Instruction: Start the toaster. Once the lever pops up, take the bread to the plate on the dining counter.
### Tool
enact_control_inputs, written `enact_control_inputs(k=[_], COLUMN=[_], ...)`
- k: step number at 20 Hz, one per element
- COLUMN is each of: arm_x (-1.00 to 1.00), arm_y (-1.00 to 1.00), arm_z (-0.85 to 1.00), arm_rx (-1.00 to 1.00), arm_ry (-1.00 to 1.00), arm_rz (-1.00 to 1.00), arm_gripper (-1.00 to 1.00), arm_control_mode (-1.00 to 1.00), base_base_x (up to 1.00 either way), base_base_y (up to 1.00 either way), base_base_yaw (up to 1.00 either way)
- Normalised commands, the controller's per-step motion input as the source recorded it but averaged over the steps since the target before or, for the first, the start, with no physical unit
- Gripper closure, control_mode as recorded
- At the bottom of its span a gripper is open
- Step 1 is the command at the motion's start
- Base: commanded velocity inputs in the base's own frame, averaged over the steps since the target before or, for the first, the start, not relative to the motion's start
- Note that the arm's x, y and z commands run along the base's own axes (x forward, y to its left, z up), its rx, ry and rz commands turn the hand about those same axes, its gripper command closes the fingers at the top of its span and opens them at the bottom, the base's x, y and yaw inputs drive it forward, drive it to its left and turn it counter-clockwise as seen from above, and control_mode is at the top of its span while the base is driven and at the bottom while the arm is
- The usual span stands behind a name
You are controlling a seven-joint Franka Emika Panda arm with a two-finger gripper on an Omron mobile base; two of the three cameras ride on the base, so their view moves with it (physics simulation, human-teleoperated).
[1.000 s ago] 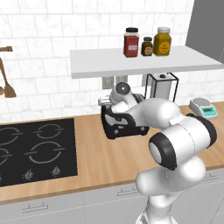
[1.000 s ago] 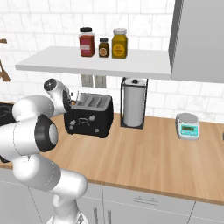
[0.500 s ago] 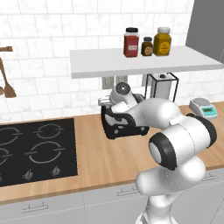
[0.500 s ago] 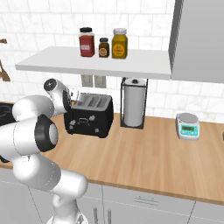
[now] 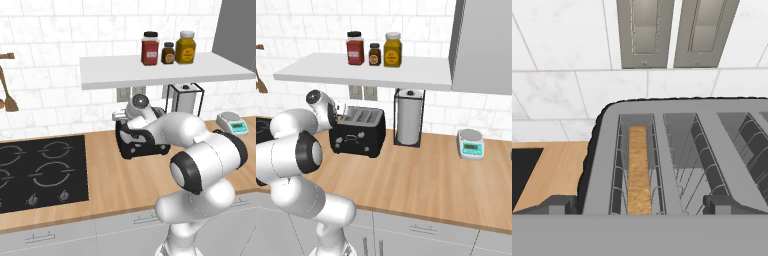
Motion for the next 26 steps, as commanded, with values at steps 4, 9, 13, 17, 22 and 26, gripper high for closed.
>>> enact_control_inputs(k=[4,9,13,17,22,26], arm_x=[0.00,0.00,0.00,0.00,0.00,0.00], arm_y=[0.00,0.00,0.00,0.00,0.00,0.00], arm_z=[0.00,0.00,0.00,0.00,0.00,0.00], arm_rx=[0.00,0.00,0.00,0.00,0.00,0.00], arm_ry=[0.00,0.00,0.00,0.00,0.00,0.00], arm_rz=[0.00,0.00,0.00,0.00,0.00,0.00], arm_gripper=[-1.00,-1.00,-1.00,-1.00,-1.00,-1.00], arm_control_mode=[-1.00,-1.00,-1.00,-1.00,-1.00,-1.00], base_base_x=[0.00,0.00,0.00,0.00,0.00,0.00], base_base_y=[0.00,0.00,0.00,0.00,0.00,0.00], base_base_yaw=[0.00,0.00,0.00,0.00,0.00,0.00])
